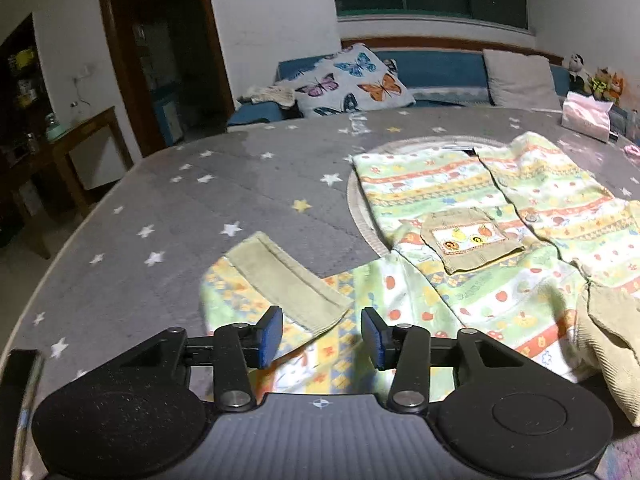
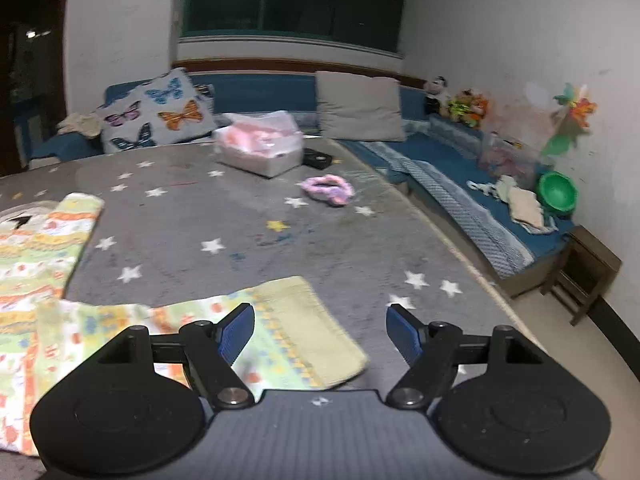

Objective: Fold clothes

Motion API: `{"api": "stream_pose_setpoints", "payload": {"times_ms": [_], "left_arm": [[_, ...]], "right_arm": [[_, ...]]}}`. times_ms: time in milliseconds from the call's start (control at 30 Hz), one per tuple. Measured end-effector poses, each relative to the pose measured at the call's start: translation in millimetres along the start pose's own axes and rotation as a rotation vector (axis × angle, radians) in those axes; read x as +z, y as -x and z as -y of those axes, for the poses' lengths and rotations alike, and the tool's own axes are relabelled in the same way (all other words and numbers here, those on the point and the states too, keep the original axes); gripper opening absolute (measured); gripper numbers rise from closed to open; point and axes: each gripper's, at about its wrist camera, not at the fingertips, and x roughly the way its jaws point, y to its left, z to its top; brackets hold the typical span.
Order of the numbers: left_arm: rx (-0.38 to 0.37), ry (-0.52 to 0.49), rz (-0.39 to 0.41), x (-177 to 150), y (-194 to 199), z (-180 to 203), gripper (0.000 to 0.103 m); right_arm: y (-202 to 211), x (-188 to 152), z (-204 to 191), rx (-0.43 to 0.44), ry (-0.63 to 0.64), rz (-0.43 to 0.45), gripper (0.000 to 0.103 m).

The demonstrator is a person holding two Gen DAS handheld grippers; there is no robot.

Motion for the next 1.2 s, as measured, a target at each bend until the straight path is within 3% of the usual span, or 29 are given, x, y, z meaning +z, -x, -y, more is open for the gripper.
{"api": "stream_pose_setpoints", "payload": {"times_ms": [133,200,400,533,733,800,900,1200], "left_arm": [[-0.002,0.027,-0.011,-3,-15,-5,0.029],[-0.002,0.064,-0.004,-3,-16,-13,0.012],[0.12,0.232,0.053,-6,-2,-62,0.009],[0.255,0.329,0.06,-14,6,-99,0.008],[0.366,0.365,-0.026,-33,0,-121,0.004],[0.373,0.387,-0.049,-36,1,-125,0.005],[0.333,0.362,-0.033,-31,9,-116,0.006],[-0.023,0.14,0.025,4,9,-15,0.016]], "right_arm": [[2,-1,-19,0.05,0.04,0.001,0.076],[4,-1,-28,0.075,0.06,0.002,0.076],[10,-2,-57,0.159,0.127,0.006,0.077],[19,-2,-80,0.233,0.187,0.013,0.077],[32,-4,-114,0.345,0.277,0.023,0.08],[37,-4,-125,0.382,0.307,0.027,0.081],[45,-4,-144,0.443,0.356,0.032,0.081],[54,-14,-196,0.564,0.507,0.034,0.081]]}}
